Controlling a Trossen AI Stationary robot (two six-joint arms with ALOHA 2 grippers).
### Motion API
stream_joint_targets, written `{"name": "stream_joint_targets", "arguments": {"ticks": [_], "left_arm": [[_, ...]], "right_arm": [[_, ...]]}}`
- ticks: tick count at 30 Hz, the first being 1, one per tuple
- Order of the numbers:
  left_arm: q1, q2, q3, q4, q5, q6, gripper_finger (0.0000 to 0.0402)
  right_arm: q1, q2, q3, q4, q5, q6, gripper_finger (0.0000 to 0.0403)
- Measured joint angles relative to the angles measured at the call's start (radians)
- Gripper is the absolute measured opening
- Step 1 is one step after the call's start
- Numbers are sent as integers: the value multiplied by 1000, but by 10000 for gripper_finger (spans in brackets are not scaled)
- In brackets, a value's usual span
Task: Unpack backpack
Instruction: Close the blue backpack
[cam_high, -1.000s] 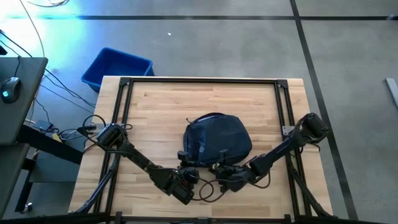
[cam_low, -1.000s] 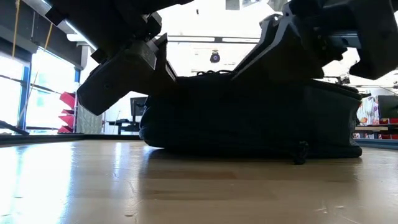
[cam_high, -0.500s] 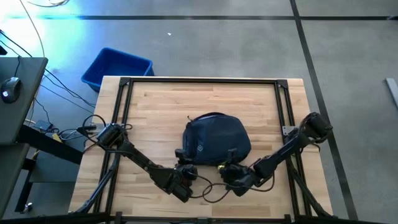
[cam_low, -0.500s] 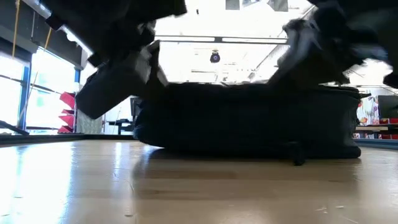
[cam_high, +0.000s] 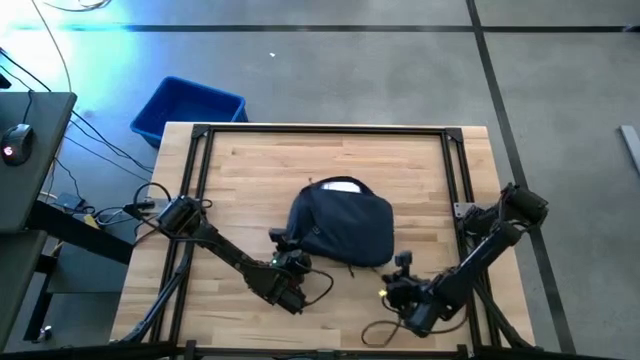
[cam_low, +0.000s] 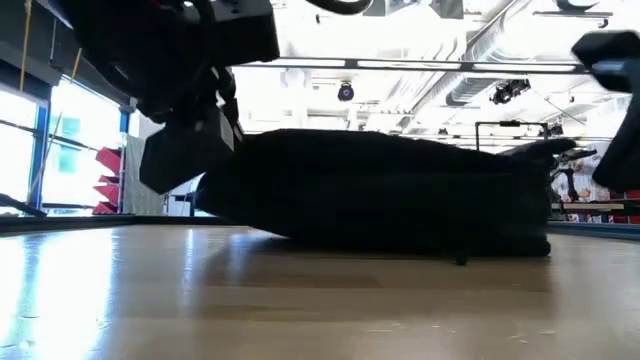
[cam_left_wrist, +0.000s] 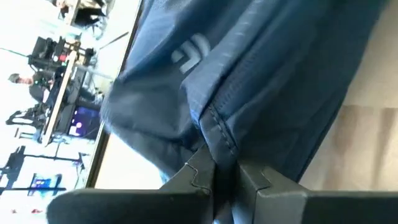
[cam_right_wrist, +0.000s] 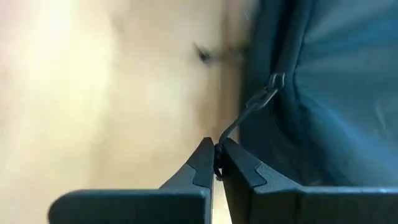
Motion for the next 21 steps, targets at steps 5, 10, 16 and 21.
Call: {"name": "stream_joint_targets", "arguments": {"ticks": [5, 10, 16, 21], "left_arm": [[-22, -65, 0, -34, 14, 14, 52], [-85, -120, 0, 40, 80, 64, 107], [-121, -113, 0, 429, 68, 330, 138], [-74, -65, 1, 836, 148, 717, 141]], "right_arm": [[-27, 0, 0, 306, -1, -254, 0], [-99, 0, 1, 474, -33, -423, 0], [-145, -10, 1, 488, -50, -448, 0], [-128, -58, 1, 483, -85, -448, 0]]}}
